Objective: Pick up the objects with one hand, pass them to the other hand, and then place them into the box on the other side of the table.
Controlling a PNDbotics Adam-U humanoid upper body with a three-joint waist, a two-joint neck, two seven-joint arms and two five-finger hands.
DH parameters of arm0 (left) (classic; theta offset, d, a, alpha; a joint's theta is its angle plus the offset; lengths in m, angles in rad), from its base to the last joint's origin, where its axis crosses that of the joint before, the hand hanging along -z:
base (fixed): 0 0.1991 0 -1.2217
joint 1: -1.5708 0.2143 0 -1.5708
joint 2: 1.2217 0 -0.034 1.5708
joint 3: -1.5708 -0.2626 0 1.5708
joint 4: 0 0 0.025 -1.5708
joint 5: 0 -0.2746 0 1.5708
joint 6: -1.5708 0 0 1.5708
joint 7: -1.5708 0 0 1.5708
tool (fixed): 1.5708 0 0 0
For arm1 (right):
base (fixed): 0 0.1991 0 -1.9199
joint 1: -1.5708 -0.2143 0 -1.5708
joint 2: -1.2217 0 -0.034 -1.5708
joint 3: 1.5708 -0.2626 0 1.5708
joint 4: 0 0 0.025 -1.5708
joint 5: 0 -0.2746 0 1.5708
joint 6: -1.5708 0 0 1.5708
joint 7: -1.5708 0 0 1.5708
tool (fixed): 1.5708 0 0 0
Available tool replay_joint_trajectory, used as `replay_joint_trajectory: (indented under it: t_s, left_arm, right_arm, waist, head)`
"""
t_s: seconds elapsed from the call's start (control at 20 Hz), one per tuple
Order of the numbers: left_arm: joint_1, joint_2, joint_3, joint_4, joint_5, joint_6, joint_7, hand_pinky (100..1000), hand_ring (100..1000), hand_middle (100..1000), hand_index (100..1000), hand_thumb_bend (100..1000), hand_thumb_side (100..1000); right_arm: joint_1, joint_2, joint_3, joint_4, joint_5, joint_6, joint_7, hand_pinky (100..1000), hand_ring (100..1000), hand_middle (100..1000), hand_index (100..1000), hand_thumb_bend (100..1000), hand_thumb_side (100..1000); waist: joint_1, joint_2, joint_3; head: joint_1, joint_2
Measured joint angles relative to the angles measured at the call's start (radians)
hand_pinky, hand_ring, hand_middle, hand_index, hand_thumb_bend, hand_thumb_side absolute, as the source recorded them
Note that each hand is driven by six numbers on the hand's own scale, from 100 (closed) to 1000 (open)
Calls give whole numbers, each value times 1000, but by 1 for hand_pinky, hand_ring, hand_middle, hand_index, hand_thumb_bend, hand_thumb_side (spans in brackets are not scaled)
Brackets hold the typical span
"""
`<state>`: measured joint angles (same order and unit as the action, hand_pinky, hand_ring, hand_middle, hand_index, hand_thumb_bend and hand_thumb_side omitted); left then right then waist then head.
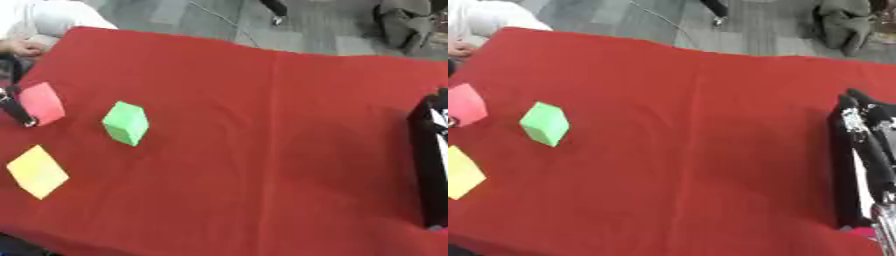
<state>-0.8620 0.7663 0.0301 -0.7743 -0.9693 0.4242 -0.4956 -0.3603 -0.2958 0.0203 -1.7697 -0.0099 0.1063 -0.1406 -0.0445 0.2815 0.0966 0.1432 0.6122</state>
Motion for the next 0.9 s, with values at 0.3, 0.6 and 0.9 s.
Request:
replay_joint_trajectory:
  t_s: [0.3, 0.6, 0.9]
  left_arm:
    - [-3, -11, 4, 0, 47, 11, 52, 866, 793, 610, 552, 100, 100]
    - [-6, -9, 3, -73, 151, -1, 94, 834, 745, 566, 516, 100, 100]
    - [47, 24, -28, -260, 291, -31, 104, 820, 728, 558, 515, 100, 100]
  right_arm:
    - [1, 0, 0, 0, -3, 1, -3, 890, 1000, 873, 930, 100, 777]
    - [1, 0, 0, 0, -3, 2, -4, 890, 1000, 873, 930, 100, 773]
    - [-9, 0, 0, 0, -3, 0, -3, 890, 1000, 873, 929, 100, 753]
  waist:
    - [0, 0, 0]
    - [0, 0, 6]
    - [-3, -8, 13]
  head:
    - [-1, 0]
    - [-10, 1]
    - [-31, 2]
